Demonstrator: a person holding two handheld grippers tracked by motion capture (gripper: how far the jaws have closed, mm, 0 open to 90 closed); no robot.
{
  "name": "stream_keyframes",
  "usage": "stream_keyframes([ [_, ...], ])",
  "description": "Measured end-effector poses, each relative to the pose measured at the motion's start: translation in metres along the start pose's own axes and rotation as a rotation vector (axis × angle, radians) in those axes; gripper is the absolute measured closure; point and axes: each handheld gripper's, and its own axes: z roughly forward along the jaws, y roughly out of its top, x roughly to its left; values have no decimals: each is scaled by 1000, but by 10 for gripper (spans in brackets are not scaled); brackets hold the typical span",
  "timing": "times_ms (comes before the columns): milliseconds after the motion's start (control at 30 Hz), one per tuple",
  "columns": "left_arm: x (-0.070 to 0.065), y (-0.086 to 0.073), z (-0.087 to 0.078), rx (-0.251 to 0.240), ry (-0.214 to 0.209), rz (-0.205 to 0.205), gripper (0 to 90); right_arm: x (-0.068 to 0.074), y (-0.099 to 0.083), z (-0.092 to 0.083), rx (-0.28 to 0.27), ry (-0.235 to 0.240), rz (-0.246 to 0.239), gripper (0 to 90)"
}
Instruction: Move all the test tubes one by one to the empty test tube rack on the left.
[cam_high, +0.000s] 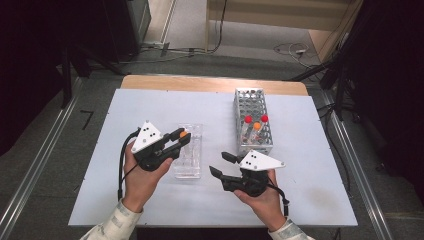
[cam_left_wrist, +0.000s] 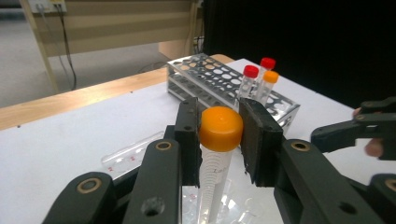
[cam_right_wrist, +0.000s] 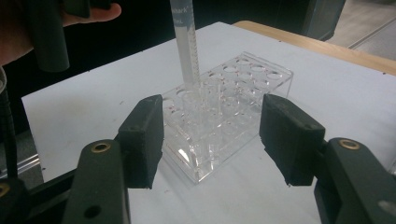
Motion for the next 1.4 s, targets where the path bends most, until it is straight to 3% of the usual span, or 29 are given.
stream_keyframes([
  [200, 1, -12, 9, 25, 0, 4, 707, -2, -1, -1, 2, -5, -3, 395],
  [467, 2, -30, 20, 113, -3, -1, 705, -3, -1, 0, 7, -9, 1, 395],
  [600, 3, -35, 22, 132, -7, -2, 703, -3, -1, -1, 6, -9, -1, 395],
  [733, 2, -34, 22, 128, -25, -18, 624, -4, -1, -1, 7, -11, -1, 395],
  [933, 2, -31, 19, 101, -31, -38, 586, -6, -1, -2, 3, -23, 3, 393],
  [1033, 3, -30, 18, 89, -25, -52, 509, -11, -1, -3, -3, -50, 10, 390],
  [1133, 4, -30, 18, 74, -22, -71, 421, -22, -4, -4, -3, -110, 22, 385],
  [1400, 7, -30, 19, 73, -9, -86, 292, -53, -9, -14, -9, -243, 73, 354],
])
